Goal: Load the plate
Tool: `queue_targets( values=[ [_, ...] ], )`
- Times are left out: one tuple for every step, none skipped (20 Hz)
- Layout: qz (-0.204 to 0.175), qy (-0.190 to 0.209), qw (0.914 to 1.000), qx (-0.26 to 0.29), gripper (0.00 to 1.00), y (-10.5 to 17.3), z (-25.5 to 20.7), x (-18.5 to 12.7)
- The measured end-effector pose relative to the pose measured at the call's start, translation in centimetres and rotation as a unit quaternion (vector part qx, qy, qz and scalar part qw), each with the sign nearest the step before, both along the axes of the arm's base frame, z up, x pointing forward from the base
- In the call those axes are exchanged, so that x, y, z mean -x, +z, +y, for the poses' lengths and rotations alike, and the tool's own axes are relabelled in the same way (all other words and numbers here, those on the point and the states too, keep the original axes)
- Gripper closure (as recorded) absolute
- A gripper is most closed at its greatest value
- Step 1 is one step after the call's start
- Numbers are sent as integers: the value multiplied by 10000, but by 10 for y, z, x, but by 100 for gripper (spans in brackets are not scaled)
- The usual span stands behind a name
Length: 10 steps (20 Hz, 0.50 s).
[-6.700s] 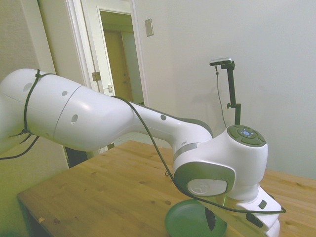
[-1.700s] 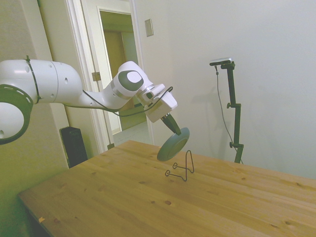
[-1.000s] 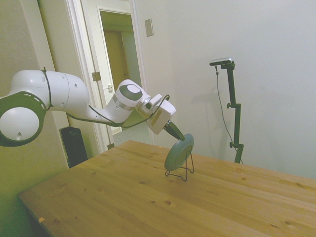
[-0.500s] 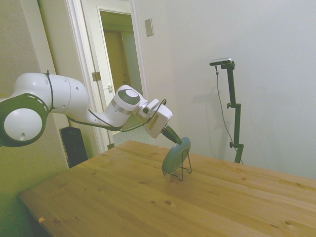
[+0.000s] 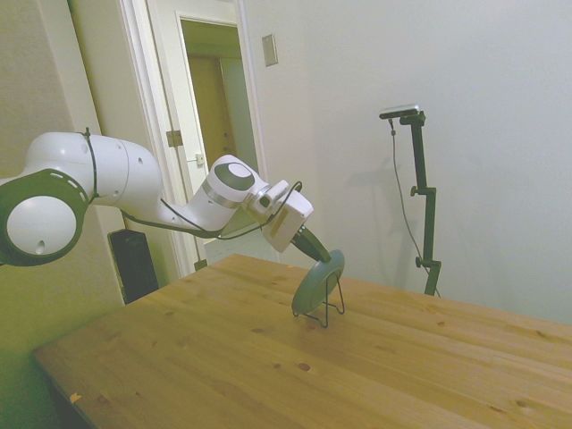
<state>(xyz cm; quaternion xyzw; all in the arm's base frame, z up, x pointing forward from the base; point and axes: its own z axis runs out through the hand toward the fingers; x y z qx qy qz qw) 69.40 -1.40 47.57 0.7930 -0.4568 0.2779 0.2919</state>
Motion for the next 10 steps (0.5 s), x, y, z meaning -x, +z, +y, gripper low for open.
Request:
queue_targets(
  values=[
    [-4, -3, 10000, 0, 0, 0, 0, 0],
    [-12, -4, 10000, -1, 0, 1, -1, 0],
    [-29, -6, 10000, -2, 0, 3, -1, 0],
    [-53, -6, 10000, -7, 0, 7, -1, 0],
    [-78, -4, 10000, -23, 0, 10, 0, 0],
    [-102, -4, 9999, -41, 0, 14, 0, 1],
    [-108, -12, 9999, -118, 0, 20, 1, 2],
    [-93, -39, 9996, -266, 0, 27, 2, 4],
    [-64, -61, 9988, -474, 0, 37, 3, 7],
    [-50, -69, 9973, -727, 0, 51, 4, 10]
  ],
)
